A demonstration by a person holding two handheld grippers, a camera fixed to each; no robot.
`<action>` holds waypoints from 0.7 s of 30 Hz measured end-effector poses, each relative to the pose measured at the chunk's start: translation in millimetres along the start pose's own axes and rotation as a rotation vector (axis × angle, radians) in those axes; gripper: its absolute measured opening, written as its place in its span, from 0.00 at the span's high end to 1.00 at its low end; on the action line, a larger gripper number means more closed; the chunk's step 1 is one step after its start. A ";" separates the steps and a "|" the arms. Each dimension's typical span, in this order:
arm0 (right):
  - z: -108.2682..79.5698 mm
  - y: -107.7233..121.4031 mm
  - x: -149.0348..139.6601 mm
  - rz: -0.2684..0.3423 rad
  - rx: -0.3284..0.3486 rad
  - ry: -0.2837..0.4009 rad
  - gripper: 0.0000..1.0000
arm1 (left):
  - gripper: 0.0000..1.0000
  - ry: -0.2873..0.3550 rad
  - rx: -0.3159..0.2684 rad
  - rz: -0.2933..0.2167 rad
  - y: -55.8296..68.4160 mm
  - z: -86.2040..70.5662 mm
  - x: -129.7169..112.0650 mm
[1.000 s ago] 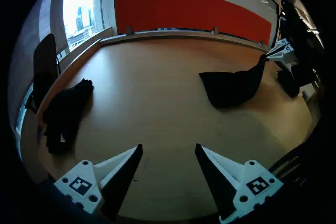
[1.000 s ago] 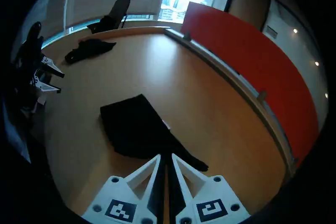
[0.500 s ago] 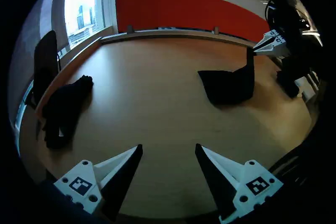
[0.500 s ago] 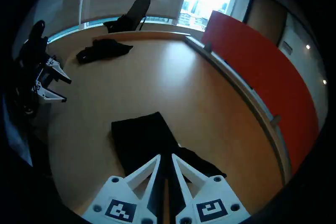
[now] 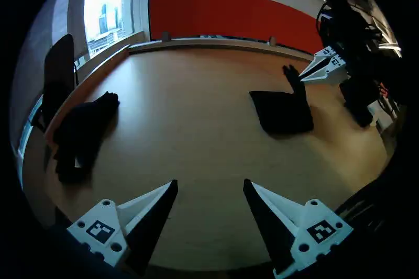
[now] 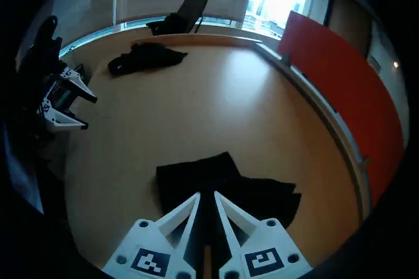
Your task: Fold towel
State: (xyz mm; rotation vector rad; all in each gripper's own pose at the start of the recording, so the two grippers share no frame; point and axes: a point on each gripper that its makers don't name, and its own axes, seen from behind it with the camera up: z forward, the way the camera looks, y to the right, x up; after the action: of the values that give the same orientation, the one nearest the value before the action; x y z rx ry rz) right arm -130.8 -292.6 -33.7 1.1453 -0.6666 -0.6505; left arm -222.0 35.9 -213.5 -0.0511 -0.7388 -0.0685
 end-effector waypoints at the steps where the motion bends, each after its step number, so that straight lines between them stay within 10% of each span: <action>1: 5.3 -4.1 0.7 -0.001 0.010 -0.002 0.97 | 0.07 -0.001 0.001 -0.003 -0.8 -0.7 -0.9; 16: 39.2 -25.7 -7.8 -0.003 0.066 -0.045 0.96 | 0.07 -0.016 0.006 -0.015 -6.9 -1.0 -10.6; 21: 39.7 -27.3 -9.2 0.003 0.070 -0.049 0.75 | 0.07 -0.017 0.007 -0.017 -10.0 0.0 -10.6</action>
State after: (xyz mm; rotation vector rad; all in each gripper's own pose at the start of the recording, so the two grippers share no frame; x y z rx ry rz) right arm -170.1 -316.7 -50.3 1.1957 -0.7378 -0.6587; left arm -230.6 26.5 -220.4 -0.0386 -0.7563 -0.0813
